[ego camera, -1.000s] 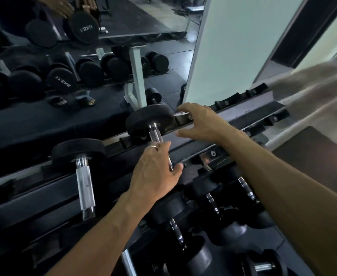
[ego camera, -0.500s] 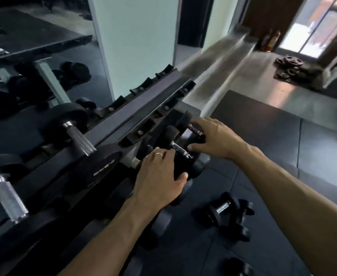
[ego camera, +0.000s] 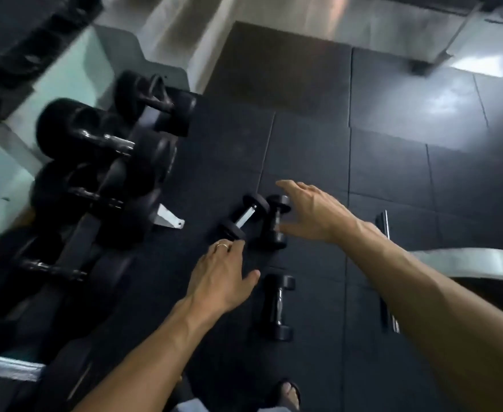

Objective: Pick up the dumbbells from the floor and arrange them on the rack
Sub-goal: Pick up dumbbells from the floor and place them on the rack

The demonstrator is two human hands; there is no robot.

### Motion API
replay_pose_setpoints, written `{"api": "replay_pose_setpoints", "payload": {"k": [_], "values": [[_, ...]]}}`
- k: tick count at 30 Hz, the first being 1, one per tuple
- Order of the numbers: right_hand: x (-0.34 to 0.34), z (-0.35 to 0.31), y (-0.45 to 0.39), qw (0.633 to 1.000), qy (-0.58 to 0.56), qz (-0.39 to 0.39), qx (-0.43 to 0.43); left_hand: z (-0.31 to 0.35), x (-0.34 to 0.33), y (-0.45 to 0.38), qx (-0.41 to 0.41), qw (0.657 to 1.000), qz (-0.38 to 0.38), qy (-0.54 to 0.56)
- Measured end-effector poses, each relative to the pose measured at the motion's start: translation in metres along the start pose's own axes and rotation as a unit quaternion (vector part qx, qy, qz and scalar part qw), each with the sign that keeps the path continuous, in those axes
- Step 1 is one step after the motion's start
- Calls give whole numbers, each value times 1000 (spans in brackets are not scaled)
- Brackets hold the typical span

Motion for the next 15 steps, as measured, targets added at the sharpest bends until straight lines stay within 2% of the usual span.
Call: {"api": "replay_pose_setpoints", "payload": {"k": [8,15], "values": [[-148,124,4,988,-49,-97,-108,-13,-157,-62,9,990,-142,-1],[-293,201,-18,974,-91,-115,-173,-51,-309,-120,51,973,-220,39]]}}
Point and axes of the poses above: each hand's wrist, its own y-axis away from the middle knuckle, its own x-axis out of the back of the hand, z = x × y, the point moved 1 cm from there along -y, towards the middle knuckle, and after that the axes turned 2 degrees about -x, right-handed, at the moved point
